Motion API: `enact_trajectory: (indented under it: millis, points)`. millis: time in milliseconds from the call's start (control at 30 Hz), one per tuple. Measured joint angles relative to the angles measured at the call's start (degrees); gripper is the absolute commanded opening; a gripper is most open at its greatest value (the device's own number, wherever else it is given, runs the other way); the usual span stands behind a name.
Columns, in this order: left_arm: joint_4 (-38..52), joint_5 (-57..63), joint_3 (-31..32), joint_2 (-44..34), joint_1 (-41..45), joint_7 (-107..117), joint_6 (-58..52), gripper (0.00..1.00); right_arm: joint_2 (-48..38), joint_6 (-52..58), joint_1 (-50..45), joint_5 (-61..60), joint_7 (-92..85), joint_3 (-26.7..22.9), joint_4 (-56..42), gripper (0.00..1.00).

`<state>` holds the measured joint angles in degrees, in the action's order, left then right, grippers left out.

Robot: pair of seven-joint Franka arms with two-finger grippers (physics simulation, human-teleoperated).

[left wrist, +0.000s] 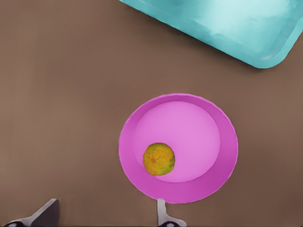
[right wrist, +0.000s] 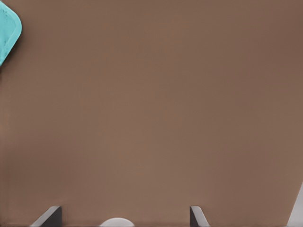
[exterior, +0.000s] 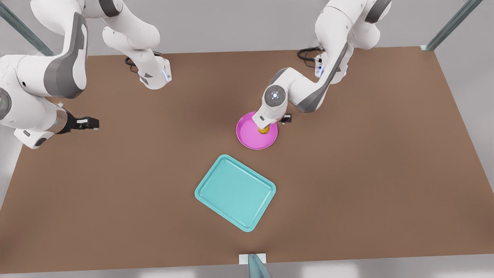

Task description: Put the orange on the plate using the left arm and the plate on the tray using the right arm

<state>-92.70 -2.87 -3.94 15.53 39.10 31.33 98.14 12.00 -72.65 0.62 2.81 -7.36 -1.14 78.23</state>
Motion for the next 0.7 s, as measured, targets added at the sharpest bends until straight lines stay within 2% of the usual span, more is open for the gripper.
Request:
enact_trajectory:
  millis: [67, 133, 167, 233, 300, 433, 700]
  points:
    - [11.9, 0.6, -13.2, -0.1, -1.8, -2.4, -12.3, 1.00, 3.5, 0.1, -0.1, -5.4, 0.0, 0.5, 2.0, 1.00]
    - [17.6, 0.7, -19.9, -0.4, -3.0, -4.9, -21.4, 1.00, 6.6, 0.0, -2.3, -10.2, 0.0, 1.5, 4.1, 1.00]
    - [18.8, 0.8, -15.2, -0.9, -8.6, -6.0, -24.5, 1.00, 7.8, -0.4, -3.9, -12.3, 0.0, 1.7, 6.1, 1.00]
    - [18.0, 1.2, 0.8, -3.1, -22.3, -7.5, -26.0, 1.00, 6.7, -4.6, -8.3, -16.7, 0.0, 1.9, 15.5, 1.00]
    - [14.5, 2.0, 6.5, -6.6, -28.7, -8.7, -25.4, 1.00, 4.1, -11.2, -13.4, -20.4, 0.2, 1.9, 25.0, 1.00]
    - [13.7, 4.6, 8.1, -7.3, -31.0, -10.6, -29.2, 1.00, 4.2, -24.8, -21.0, -25.8, 1.6, 1.9, 32.1, 1.00]
    - [13.4, 5.8, 8.3, -7.2, -30.7, -13.3, -32.2, 1.00, 12.2, -45.9, -33.1, -34.0, 6.7, 2.0, 31.2, 1.00]
